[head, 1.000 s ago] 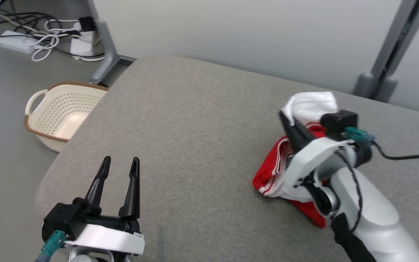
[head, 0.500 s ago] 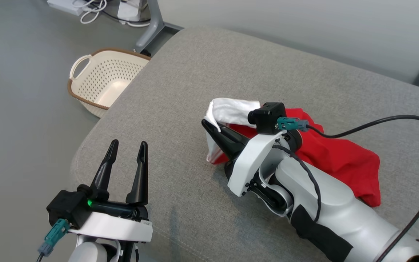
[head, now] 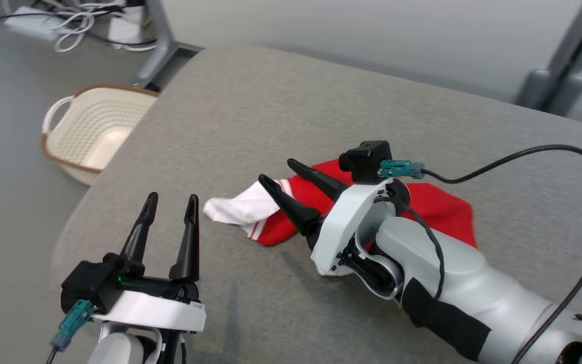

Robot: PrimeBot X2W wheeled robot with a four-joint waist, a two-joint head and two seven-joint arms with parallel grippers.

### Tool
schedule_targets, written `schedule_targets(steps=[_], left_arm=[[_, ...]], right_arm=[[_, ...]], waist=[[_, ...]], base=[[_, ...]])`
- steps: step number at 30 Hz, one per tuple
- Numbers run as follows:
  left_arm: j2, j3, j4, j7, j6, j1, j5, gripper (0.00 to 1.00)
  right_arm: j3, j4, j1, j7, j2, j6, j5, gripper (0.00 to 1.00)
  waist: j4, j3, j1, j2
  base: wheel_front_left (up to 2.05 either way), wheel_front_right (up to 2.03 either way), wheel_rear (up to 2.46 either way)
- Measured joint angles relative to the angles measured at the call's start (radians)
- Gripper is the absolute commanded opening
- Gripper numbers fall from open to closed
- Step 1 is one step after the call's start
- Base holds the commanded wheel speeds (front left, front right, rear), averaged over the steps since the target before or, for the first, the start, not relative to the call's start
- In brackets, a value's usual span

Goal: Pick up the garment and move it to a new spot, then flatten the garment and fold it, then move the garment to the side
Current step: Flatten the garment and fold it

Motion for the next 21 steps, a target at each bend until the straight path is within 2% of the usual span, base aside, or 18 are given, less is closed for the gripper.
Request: schedule_targets(steps=[4,6,9,13,17,21], left_arm=[[0.0,0.029,0.002,0.0,-0.007,0.007,0.012,1.0],[0.001,0.046,0.001,0.0,-0.007,0.011,0.02,1.0],[0.002,0.076,-0.004,0.0,-0.009,0.018,0.029,1.0],[0.009,0.114,-0.01,0.0,-0.009,0.025,0.04,1.0],[0.011,0.142,-0.011,0.0,-0.009,0.033,0.049,1.0],[0.011,0.168,-0.012,0.0,-0.009,0.047,0.051,1.0]], right_arm=[[-0.002,-0.044,-0.007,-0.018,-0.049,0.0,0.004,1.0],[-0.038,-0.074,-0.001,-0.02,-0.084,0.0,-0.016,1.0],[-0.17,-0.151,0.042,-0.024,-0.14,0.0,-0.11,1.0],[-0.355,-0.26,0.191,-0.024,-0.206,0.0,-0.28,1.0],[-0.567,-0.392,0.358,-0.026,-0.235,0.0,-0.431,1.0],[-0.72,-0.513,0.528,-0.027,-0.228,0.0,-0.561,1.0]], waist=[[-0.08,-0.014,0.0,0.0],[-0.121,-0.021,0.0,0.0],[-0.184,-0.03,0.0,0.0],[-0.264,-0.042,0.0,0.0],[-0.333,-0.056,0.0,0.0],[-0.392,-0.069,0.0,0.0]], base=[[0.0,0.0,0.0],[0.0,0.0,0.0],[0.0,0.0,0.0],[0.0,0.0,0.0],[0.0,0.0,0.0],[0.0,0.0,0.0]])
